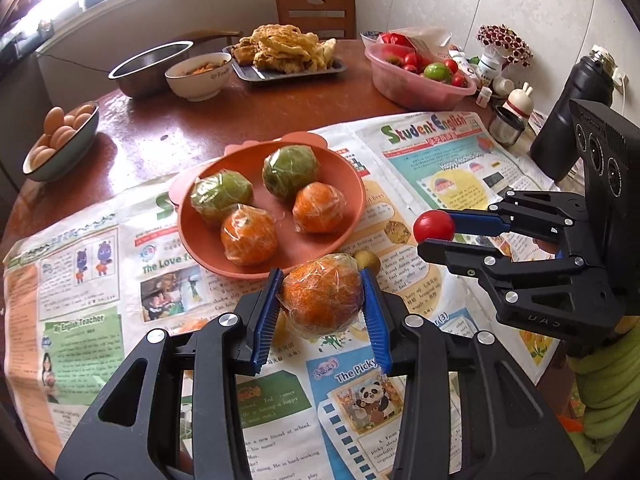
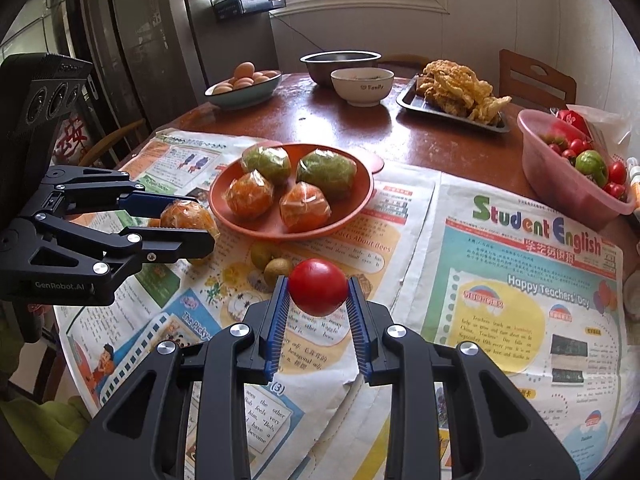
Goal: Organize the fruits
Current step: 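Carry the tomato with the right tool into the plate while the left tool carries the orange there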
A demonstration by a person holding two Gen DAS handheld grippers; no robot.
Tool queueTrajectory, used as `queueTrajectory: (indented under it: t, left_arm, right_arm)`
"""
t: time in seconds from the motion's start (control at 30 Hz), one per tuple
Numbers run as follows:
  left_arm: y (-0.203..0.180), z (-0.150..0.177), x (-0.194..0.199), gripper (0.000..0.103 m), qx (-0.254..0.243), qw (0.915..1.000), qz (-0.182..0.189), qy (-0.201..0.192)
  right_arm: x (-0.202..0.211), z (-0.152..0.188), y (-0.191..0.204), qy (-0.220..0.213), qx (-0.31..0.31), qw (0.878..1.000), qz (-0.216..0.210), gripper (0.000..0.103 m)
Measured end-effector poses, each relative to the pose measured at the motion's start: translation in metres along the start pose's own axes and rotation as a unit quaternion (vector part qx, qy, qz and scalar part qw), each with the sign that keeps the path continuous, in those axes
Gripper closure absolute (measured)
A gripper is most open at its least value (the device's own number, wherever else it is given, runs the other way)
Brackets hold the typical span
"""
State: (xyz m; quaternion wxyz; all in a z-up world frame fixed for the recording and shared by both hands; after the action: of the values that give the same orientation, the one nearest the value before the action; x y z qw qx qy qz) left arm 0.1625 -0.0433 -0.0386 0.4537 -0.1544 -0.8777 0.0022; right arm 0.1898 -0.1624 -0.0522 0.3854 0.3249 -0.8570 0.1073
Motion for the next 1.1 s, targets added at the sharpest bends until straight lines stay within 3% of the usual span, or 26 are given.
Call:
queueTrajectory:
  t: [0.67, 1.1]
  left_arm:
    - [0.010, -0.025, 0.004, 0.072, 0.006, 0.9998, -0.002, -0.021]
    - [0.006, -0.030, -0.011, 0.072, 0.007, 0.9998, 0.005, -0.015]
  right_arm:
    - [0.012, -0.054, -0.020, -0.039, 0.004, 0.999, 0.012, 0.075]
    - [-0.003, -0.073, -0.025, -0.036, 0.005, 0.999, 0.004, 0.075]
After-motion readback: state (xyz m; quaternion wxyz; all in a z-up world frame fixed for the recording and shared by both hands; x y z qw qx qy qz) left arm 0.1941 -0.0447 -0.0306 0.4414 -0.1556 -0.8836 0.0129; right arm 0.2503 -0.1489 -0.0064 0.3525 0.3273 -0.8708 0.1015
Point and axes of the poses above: each gripper's, at about its wrist camera, not at the fingertips, and x roughly against the way its jaws point, y to its left, z to its underside, the point moved 6 cm from there along -x, roughly the way its jaws point, and after that the axes turned 5 degrees about z, right-handed, at the moved point
